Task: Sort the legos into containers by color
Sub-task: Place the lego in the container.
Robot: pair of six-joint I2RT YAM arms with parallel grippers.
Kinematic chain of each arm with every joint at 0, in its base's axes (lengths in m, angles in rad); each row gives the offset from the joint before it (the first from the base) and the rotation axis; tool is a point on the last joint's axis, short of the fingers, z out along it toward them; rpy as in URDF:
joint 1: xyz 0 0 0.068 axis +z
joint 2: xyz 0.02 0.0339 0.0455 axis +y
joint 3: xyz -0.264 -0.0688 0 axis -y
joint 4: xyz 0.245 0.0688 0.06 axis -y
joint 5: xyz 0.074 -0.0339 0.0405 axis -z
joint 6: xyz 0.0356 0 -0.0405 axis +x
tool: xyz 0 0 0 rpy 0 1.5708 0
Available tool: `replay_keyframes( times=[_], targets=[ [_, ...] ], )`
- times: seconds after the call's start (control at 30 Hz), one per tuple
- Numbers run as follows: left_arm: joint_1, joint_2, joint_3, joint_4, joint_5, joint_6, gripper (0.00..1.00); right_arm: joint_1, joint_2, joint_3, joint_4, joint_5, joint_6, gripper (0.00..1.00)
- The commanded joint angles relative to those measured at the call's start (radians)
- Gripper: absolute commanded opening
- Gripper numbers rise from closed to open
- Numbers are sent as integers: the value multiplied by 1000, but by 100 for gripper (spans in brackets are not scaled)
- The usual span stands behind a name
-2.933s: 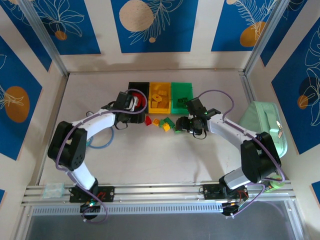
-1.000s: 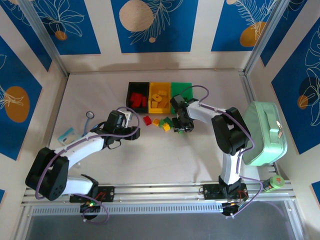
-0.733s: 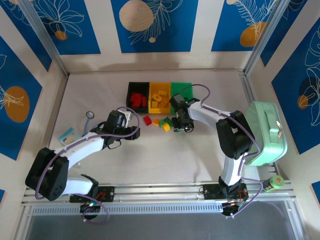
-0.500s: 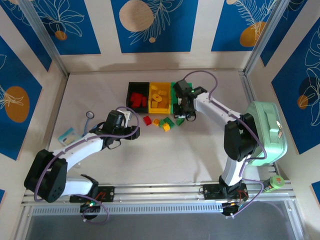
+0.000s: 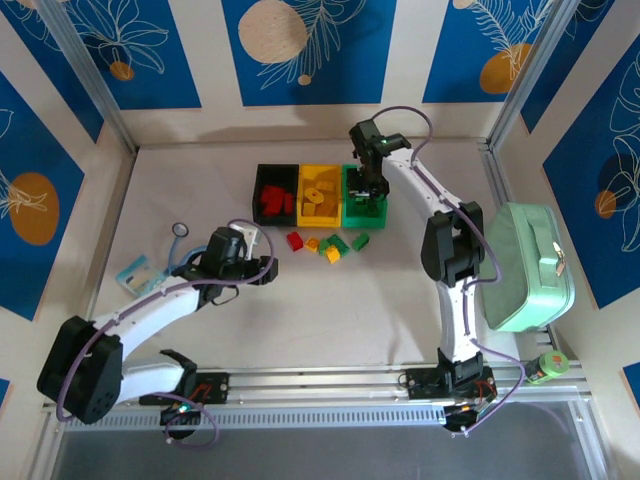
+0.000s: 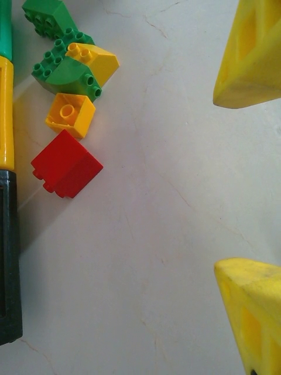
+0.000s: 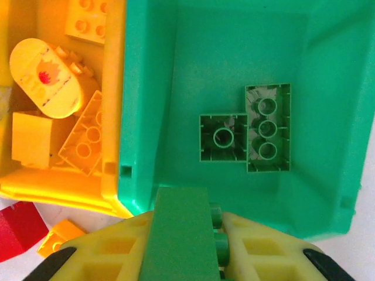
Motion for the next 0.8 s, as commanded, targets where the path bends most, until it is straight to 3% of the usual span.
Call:
replay_keyframes(
  times=[0.0,0.17,0.27,0.33,0.53,0.77],
  targets=[
    [-8,-13,-12,-9,-9,0,68,-12,49,111,-70,-59,-18,25],
    [-7,-15,-2,-11,-13,2,68,-23,129,247,-111,-101,-31,28],
    [-8,-17,4,-19,-14,5,68,-30,170,319,-145,-109,-34,52],
    [-8,-23,7,-23,-14,5,68,-34,171,330,-146,-113,-28,63],
    [-8,-46,9,-37,-22,8,68,-29,114,288,-133,-103,-22,65],
    [-8,-55,10,-41,-19,10,68,-23,-22,105,-45,-101,-11,65]
  ],
)
